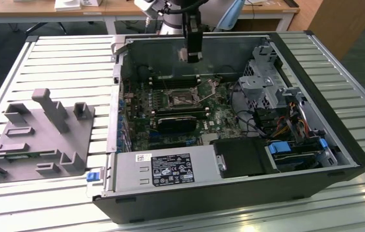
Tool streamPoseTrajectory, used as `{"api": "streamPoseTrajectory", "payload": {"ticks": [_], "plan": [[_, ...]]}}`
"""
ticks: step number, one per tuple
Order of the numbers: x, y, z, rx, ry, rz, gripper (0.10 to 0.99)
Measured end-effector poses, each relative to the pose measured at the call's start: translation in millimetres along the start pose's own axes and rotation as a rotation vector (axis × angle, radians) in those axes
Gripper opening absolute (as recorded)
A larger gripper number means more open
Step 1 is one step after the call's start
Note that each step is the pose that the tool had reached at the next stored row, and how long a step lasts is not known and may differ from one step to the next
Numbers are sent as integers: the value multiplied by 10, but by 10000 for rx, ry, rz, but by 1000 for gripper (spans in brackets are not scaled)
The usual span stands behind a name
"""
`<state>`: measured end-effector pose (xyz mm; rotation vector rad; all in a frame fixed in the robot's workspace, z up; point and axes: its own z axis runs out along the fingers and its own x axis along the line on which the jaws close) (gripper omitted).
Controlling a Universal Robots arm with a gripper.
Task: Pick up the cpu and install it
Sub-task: 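Place the cpu into insertion slot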
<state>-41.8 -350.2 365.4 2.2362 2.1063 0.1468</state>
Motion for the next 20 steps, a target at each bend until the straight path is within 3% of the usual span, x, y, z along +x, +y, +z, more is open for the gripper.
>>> {"api": "streamPoseTrajectory", "payload": {"ticks": [5,11,15,20], "plan": [[6,-3,27,-13,-69,543,537],[4,-10,83,12,66,-404,537],[3,-13,120,19,221,-444,537],[3,-16,150,20,267,-438,537]]}}
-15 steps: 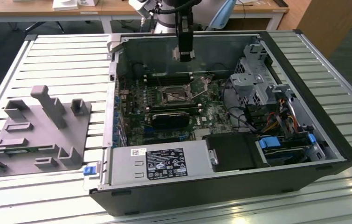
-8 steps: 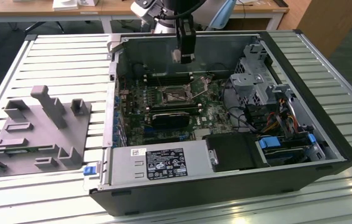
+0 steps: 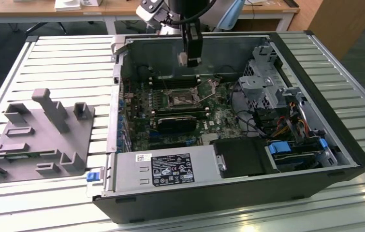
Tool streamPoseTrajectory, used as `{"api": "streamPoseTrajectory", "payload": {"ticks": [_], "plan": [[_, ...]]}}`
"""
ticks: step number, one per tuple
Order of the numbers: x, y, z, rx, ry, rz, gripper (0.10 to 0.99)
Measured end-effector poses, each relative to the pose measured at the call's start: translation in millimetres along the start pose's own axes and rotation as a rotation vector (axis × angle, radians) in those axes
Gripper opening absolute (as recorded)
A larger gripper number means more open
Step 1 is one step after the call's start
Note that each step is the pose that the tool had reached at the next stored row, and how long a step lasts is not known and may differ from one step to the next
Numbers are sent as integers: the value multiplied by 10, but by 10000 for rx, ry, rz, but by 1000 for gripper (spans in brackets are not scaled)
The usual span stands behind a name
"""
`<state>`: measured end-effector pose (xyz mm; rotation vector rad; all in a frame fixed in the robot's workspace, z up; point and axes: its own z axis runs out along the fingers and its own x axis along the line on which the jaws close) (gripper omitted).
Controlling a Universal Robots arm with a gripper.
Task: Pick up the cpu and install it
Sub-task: 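Place the cpu into insertion slot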
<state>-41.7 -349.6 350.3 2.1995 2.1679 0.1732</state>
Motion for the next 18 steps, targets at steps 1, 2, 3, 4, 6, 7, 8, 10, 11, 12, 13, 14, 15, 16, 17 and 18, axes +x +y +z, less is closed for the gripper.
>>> {"api": "streamPoseTrajectory", "payload": {"ticks": [1,2,3,4,6,7,8,10,11,12,13,14,15,16,17,18], "plan": [[0,-1,9,0,2,0,537],[-1,-2,17,0,1,0,537],[-1,-3,26,0,1,0,537],[-2,-4,35,0,1,0,537],[-2,-6,49,1,1,0,537],[-3,-7,57,0,1,0,537],[-3,-8,66,0,2,0,537],[-4,-9,83,0,2,-4,537],[-4,-10,92,2,6,-37,537],[-5,-11,100,6,15,-123,537],[-5,-13,112,10,25,-211,537],[-6,-15,130,11,26,-233,537],[-4,-17,148,11,27,-233,537],[-1,-19,166,11,27,-234,537],[1,-21,185,11,28,-234,537],[4,-23,203,11,28,-234,537]]}}
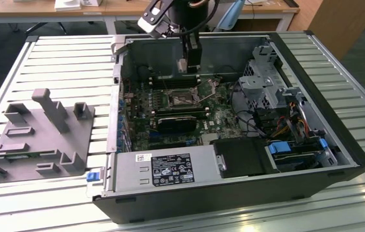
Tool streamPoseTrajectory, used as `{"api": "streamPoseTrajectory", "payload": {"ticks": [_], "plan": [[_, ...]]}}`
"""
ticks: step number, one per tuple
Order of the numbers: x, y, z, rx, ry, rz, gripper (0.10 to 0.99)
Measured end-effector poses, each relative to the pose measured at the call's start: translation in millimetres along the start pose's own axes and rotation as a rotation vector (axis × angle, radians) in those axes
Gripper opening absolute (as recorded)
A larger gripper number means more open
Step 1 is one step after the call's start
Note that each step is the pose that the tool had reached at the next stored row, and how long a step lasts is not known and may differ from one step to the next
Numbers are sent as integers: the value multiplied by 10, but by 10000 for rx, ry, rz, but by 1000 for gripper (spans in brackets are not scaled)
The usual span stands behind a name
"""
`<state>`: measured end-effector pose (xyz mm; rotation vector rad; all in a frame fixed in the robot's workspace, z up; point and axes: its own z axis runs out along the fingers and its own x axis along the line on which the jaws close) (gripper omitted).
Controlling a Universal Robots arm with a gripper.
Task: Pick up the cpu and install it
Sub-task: 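Place the cpu into insertion slot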
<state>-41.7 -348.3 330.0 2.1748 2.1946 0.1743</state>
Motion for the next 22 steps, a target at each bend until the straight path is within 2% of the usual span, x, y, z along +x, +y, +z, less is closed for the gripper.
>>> {"api": "streamPoseTrajectory", "payload": {"ticks": [4,22], "plan": [[9,-5,45,0,0,0,537],[33,-13,111,0,0,2,537]]}}
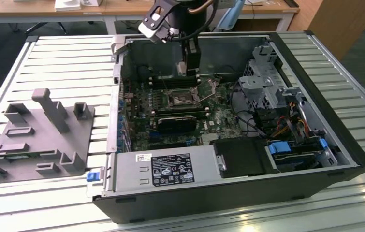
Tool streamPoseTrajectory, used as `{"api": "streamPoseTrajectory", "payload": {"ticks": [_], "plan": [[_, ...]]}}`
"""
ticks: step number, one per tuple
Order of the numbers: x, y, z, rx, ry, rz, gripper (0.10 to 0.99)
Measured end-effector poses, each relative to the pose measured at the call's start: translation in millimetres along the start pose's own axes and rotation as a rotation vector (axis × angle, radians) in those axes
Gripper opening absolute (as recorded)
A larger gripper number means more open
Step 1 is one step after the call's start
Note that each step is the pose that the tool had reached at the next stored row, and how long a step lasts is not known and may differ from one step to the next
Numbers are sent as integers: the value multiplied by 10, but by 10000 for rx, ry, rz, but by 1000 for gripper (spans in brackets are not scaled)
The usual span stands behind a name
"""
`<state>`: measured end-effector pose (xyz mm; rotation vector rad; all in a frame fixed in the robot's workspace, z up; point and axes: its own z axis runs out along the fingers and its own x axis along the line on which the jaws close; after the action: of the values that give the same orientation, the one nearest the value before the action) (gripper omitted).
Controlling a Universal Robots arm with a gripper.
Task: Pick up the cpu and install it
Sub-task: 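Place the cpu into insertion slot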
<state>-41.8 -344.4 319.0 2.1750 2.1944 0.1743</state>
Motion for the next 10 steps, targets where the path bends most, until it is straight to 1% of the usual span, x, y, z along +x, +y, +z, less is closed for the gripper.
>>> {"api": "streamPoseTrajectory", "payload": {"ticks": [6,10], "plan": [[43,-5,54,7,3,-1,537],[52,-7,103,100,3,3,537]]}}
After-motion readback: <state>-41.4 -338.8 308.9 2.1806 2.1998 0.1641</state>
